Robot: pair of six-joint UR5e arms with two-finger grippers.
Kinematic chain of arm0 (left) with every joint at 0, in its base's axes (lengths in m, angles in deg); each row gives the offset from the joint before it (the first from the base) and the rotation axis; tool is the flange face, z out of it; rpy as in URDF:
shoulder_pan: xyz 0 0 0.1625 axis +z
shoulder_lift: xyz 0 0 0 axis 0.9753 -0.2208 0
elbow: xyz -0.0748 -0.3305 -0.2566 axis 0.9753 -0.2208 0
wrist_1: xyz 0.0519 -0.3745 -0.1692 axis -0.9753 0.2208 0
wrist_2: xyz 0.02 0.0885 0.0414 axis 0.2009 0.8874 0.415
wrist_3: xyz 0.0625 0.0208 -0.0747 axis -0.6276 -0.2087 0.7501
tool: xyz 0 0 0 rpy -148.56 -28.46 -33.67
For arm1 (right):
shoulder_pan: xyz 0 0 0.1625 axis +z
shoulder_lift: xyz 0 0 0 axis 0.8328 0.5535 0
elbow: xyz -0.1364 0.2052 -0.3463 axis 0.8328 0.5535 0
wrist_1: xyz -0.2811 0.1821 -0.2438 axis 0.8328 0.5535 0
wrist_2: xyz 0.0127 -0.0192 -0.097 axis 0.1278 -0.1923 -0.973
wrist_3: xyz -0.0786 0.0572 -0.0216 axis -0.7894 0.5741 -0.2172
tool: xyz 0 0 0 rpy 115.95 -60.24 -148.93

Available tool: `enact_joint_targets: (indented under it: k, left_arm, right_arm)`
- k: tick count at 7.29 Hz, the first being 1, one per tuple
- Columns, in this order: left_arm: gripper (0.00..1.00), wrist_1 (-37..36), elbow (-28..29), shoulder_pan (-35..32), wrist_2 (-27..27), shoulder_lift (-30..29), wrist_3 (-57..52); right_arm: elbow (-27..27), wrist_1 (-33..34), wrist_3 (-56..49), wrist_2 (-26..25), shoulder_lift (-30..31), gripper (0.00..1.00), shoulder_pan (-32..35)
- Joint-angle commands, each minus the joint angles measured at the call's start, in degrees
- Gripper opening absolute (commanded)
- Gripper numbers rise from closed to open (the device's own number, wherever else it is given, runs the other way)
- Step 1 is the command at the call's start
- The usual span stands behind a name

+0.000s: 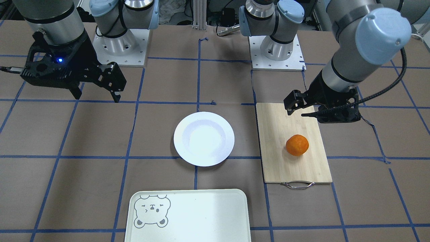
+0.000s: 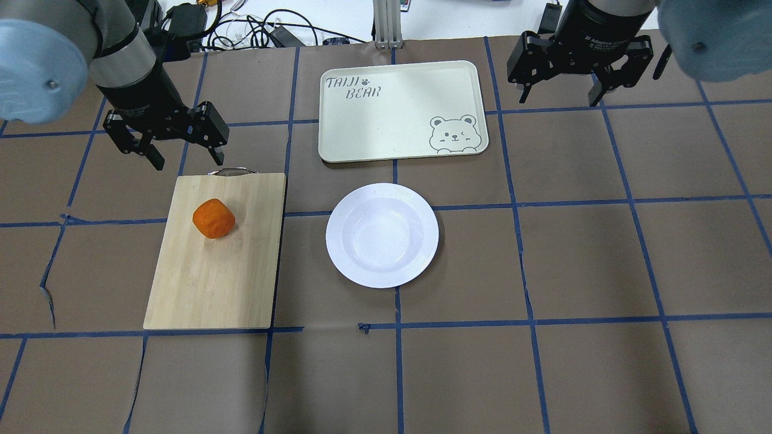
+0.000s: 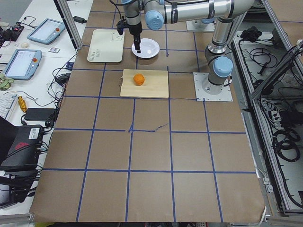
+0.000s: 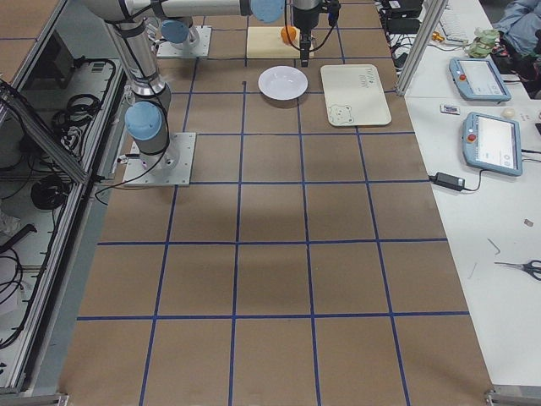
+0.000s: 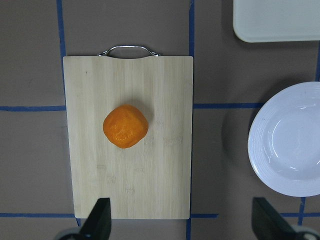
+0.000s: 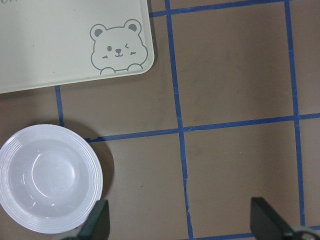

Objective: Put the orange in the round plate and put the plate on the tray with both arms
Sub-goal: 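Move the left gripper down over the orange on the cutting board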

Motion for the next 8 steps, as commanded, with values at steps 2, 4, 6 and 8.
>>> enact_joint_targets:
  k: [2,4,6,8]
  left_arm:
    - [1.0,-8.32,-7.26,3.12,-0.51,-1.87,0.16]
    - [1.0,-8.95,-7.63,5.05,-0.6,-5.37,0.59]
    - [1.0,-9.04,-7.63,7.51,-0.16,-9.24,0.69]
    - [1.0,-11.92,-7.72,7.52,-0.59,-13.11,1.21]
  right_arm:
    - [0.0,-0.01,0.0,0.0,0.0,1.0,0.0]
    - [0.0,-0.1,0.0,-0.09,0.0,1.0,-0.09]
    - [-0.09,-0.1,0.0,-0.09,0.0,1.0,-0.09]
    - [0.0,-0.1,0.0,-0.09,0.0,1.0,-0.18]
